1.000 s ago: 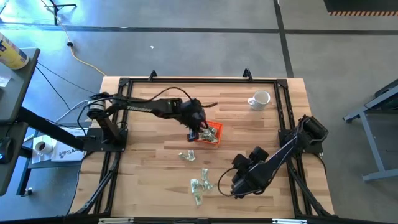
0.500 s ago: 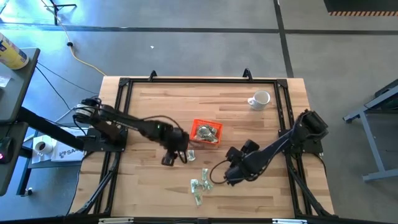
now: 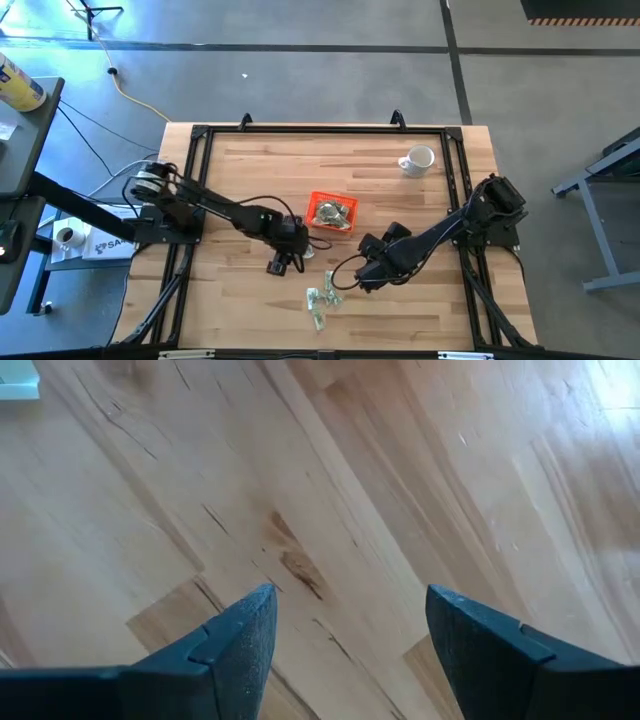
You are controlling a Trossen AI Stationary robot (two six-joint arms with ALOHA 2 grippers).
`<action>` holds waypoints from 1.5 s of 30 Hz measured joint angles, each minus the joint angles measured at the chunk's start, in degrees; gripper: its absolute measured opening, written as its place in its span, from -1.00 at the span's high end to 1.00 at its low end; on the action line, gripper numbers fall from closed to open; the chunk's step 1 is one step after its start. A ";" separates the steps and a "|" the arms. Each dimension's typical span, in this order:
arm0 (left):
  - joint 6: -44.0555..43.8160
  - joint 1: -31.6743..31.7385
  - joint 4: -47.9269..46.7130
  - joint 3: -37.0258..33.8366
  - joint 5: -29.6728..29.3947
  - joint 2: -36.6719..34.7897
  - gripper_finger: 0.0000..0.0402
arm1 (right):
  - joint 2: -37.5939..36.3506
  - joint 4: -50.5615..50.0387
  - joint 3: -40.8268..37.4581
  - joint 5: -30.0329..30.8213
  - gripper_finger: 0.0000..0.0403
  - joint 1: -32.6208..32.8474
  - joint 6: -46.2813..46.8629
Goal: Pick and place Stevia / Truvia into bins
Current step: Put the stevia packet into the orange bin
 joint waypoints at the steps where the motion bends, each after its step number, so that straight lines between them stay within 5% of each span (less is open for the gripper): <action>1: -0.40 0.00 0.77 0.00 -0.64 0.79 -0.10 | 0.00 -0.08 0.00 0.00 -0.23 0.02 0.00; 6: -1.45 0.08 -0.46 0.20 -2.53 2.13 0.08 | 0.00 -0.80 0.00 -0.28 -0.23 0.02 0.00; 12: 1.80 0.04 -1.24 0.22 -3.24 2.16 0.80 | 0.00 -1.85 0.00 1.00 -0.23 0.02 -0.13; 14: 1.66 0.04 -1.82 0.28 -3.53 1.90 0.89 | -0.06 -2.37 0.00 1.87 -0.23 0.02 -0.79; 19: 1.47 0.40 -14.89 4.11 -7.56 0.28 0.75 | -2.63 -4.02 0.00 6.10 -0.23 -0.02 -2.10; 23: 3.02 2.89 -21.74 11.33 -7.75 -3.02 0.89 | -6.88 -5.23 -2.41 8.93 -0.23 -1.42 -3.73; 28: 6.09 10.05 -19.97 19.93 -7.35 -3.84 0.88 | -16.04 2.16 -17.04 2.02 -0.23 -4.52 -4.91; 32: 5.67 16.12 -17.11 24.64 -3.85 -2.08 0.89 | -24.81 10.31 -27.02 0.26 -0.23 -4.78 -3.29; 35: 3.00 19.99 -12.59 26.47 5.80 0.65 0.87 | -29.78 15.50 -31.40 0.60 -0.23 -5.64 -4.19; 38: -0.96 21.18 -10.91 26.31 8.76 3.90 0.70 | -32.40 20.24 -32.77 0.23 -0.23 -7.04 -6.27; 45: -4.59 21.05 -18.02 26.38 0.65 6.01 -0.03 | -31.48 27.60 -31.68 1.19 -0.23 -10.85 -13.21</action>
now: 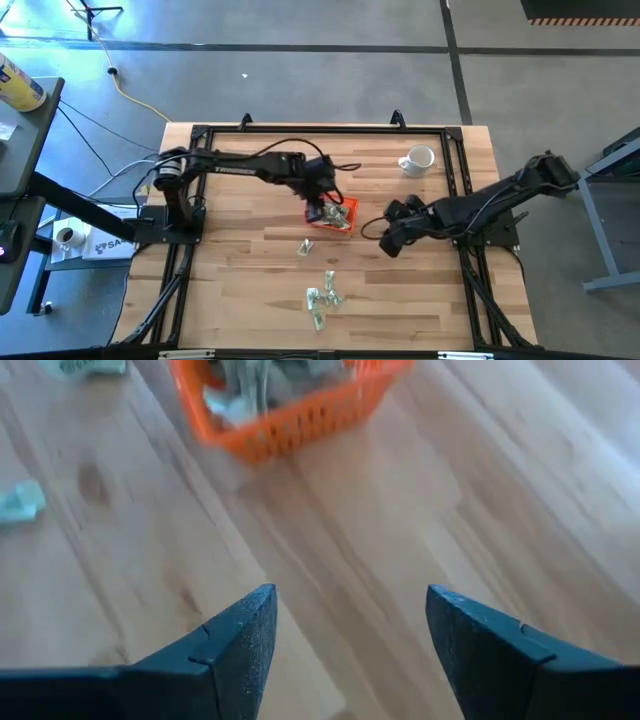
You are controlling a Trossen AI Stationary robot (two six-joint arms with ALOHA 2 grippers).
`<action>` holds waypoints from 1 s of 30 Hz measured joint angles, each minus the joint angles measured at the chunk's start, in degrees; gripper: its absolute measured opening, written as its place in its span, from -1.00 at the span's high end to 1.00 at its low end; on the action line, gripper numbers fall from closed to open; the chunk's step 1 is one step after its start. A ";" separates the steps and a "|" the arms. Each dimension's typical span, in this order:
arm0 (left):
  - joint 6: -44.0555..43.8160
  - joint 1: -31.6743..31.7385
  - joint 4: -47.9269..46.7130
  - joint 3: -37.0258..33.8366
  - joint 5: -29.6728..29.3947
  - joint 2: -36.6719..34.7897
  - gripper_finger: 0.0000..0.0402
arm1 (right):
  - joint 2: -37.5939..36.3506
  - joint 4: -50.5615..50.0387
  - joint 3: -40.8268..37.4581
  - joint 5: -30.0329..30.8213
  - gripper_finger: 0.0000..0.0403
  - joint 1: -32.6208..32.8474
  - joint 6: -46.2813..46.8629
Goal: Pick and place Stevia / Truvia into bins
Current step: Put the stevia packet into the orange bin
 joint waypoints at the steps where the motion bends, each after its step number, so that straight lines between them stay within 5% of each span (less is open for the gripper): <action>1: -2.07 0.02 -3.41 -0.05 -0.92 -0.34 -0.12 | 0.10 0.88 0.10 0.08 -0.23 -0.52 -0.87; 7: -12.62 -3.29 -16.69 -0.05 0.68 -3.40 -0.32 | 0.89 6.69 0.36 -0.49 -0.23 -4.56 -8.01; 20: -44.04 -16.95 -11.24 -0.13 -7.70 6.52 -0.21 | 1.12 6.18 0.36 -0.58 -0.23 -12.13 -12.99; 30: -51.14 -19.99 -11.30 0.13 -4.19 12.11 -0.12 | 1.12 5.62 0.36 -0.23 -0.23 -14.28 -16.23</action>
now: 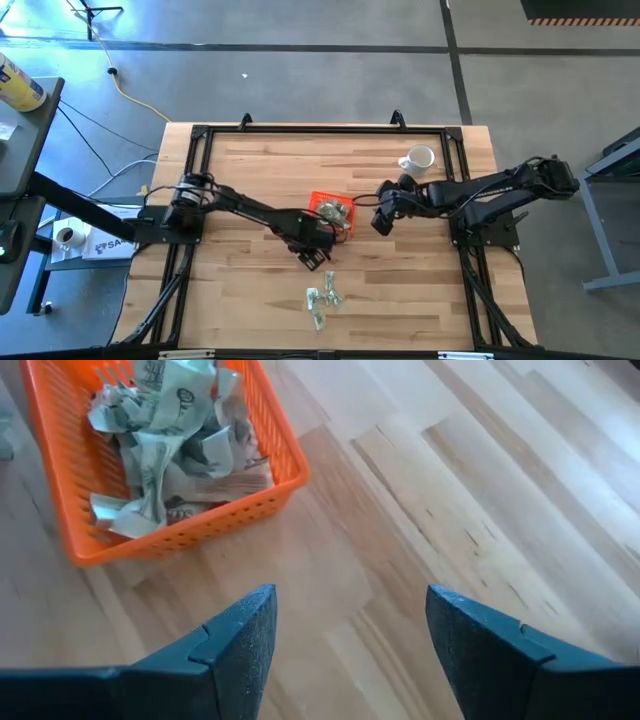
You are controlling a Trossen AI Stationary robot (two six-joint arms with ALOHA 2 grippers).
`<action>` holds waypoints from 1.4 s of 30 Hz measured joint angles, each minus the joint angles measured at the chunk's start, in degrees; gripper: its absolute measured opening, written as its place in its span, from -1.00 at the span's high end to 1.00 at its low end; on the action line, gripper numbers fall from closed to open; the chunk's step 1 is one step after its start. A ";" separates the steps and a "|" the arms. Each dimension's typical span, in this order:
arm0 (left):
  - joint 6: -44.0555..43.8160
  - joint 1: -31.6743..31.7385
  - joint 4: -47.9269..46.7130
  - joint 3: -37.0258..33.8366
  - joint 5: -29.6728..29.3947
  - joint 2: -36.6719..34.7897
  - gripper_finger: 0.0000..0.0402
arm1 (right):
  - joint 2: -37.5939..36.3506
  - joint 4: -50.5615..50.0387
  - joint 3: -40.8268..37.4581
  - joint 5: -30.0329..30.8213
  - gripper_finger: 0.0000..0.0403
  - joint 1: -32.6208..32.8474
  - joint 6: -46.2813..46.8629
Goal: Pick and place Stevia / Truvia into bins
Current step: Put the stevia packet into the orange bin
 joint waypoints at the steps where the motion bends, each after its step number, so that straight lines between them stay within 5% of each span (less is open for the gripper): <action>1: 0.03 -0.04 -0.18 0.02 -0.01 0.31 -0.08 | 0.00 -0.01 0.00 0.02 -0.23 -0.06 -0.48; 5: 0.45 -1.12 -1.63 0.09 -1.64 0.68 0.14 | 0.00 -0.18 0.00 -0.03 -0.23 -0.43 -1.92; 13: 6.33 -1.04 -15.70 -0.45 -7.73 0.68 0.89 | -0.21 -2.70 0.00 -0.31 -0.23 -0.27 -1.28; 18: 7.81 0.02 -21.76 -0.38 -9.18 -5.83 0.79 | -3.21 -10.09 0.00 -1.41 -0.23 3.41 3.57; 25: 17.55 8.95 -4.95 -0.15 -14.32 -15.64 0.89 | -6.05 -16.77 0.00 2.64 -0.23 9.09 12.56; 30: 29.33 17.21 9.73 -0.17 -5.08 -13.95 0.84 | -5.24 -14.23 0.00 2.39 -0.23 9.94 14.09; 36: 32.69 20.69 12.48 -0.35 5.74 -11.17 0.81 | -4.00 -11.56 -0.02 2.28 -0.23 9.96 14.90; 42: 32.64 20.73 14.72 -0.24 6.85 -10.88 0.35 | -2.89 -9.27 -0.02 2.01 -0.23 9.87 14.93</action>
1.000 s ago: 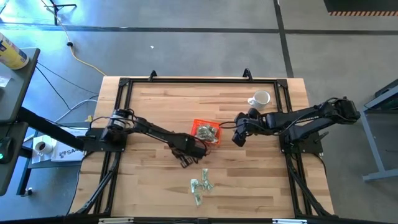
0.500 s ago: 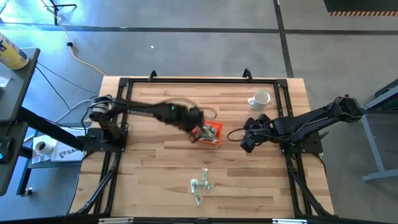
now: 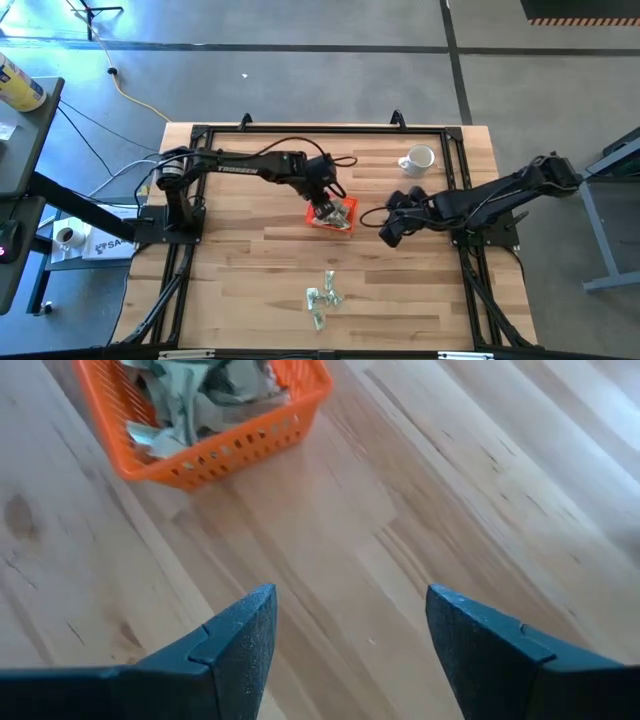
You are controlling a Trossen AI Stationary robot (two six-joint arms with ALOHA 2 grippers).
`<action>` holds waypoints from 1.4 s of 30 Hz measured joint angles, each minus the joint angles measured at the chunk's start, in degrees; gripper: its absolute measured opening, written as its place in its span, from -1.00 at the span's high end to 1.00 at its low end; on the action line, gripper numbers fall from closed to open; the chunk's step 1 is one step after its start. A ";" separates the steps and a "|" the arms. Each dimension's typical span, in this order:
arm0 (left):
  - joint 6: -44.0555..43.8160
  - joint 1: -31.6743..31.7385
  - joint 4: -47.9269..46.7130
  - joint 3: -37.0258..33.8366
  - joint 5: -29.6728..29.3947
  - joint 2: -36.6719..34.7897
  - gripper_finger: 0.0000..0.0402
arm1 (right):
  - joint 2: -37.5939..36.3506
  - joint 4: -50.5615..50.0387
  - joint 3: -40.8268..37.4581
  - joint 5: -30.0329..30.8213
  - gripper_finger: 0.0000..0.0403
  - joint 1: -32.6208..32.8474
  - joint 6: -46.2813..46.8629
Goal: Pick and place Stevia / Truvia into bins
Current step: Put the stevia packet into the orange bin
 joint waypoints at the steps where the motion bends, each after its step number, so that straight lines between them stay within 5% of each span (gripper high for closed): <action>1: -0.57 0.02 -0.73 0.00 0.49 0.00 0.26 | 0.40 0.58 0.00 -0.04 -0.23 0.03 0.00; 9: -0.06 -2.13 -13.04 0.00 0.44 -3.14 -0.20 | 2.26 7.94 0.00 -0.16 -0.23 0.05 -0.53; 19: 6.49 -9.53 -20.35 -1.68 -6.31 -8.13 0.09 | 10.82 26.47 2.21 -13.01 -0.23 1.53 2.03; 33: -8.48 -23.22 -10.90 -31.11 -9.01 -30.98 0.31 | 40.32 1.54 36.13 -10.62 -0.23 14.63 12.38; 42: -14.85 -27.26 -9.53 -36.37 -9.97 -38.80 0.31 | 49.82 -0.13 46.51 -12.26 -0.23 11.72 28.53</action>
